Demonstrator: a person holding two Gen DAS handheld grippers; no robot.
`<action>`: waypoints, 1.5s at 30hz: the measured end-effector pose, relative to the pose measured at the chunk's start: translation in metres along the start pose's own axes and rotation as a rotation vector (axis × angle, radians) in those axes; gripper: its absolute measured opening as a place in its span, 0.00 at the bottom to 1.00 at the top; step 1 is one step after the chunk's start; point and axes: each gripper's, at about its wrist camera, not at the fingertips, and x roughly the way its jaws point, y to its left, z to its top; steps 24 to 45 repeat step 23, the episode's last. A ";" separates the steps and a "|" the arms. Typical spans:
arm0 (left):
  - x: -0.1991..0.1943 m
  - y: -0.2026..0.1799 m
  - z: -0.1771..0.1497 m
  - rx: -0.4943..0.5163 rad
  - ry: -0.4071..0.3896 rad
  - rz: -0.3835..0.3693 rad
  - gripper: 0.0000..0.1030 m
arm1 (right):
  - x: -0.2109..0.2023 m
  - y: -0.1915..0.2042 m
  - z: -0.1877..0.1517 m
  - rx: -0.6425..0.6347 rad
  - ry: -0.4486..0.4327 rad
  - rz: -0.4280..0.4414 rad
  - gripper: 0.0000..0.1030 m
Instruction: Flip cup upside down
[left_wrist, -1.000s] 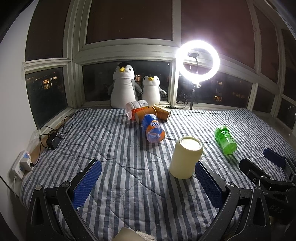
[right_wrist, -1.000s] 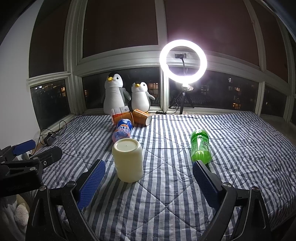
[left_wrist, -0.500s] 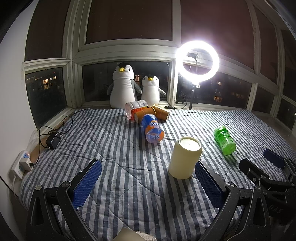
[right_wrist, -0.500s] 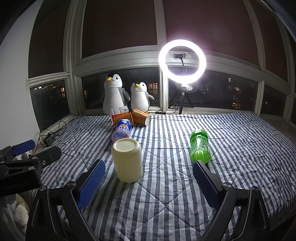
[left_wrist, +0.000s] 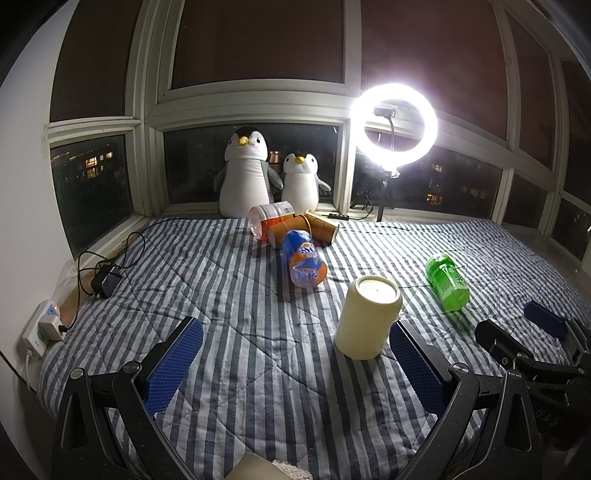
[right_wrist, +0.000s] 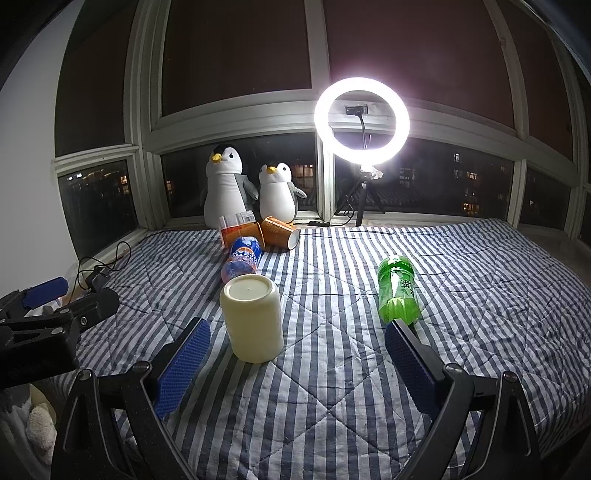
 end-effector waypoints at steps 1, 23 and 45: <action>0.000 -0.001 0.001 0.001 0.000 -0.001 0.99 | 0.000 0.000 0.000 0.000 0.000 0.001 0.91; -0.004 0.003 0.004 -0.004 -0.024 -0.006 0.99 | 0.001 -0.001 0.000 0.003 0.000 -0.003 0.91; -0.004 0.003 0.004 -0.004 -0.024 -0.006 0.99 | 0.001 -0.001 0.000 0.003 0.000 -0.003 0.91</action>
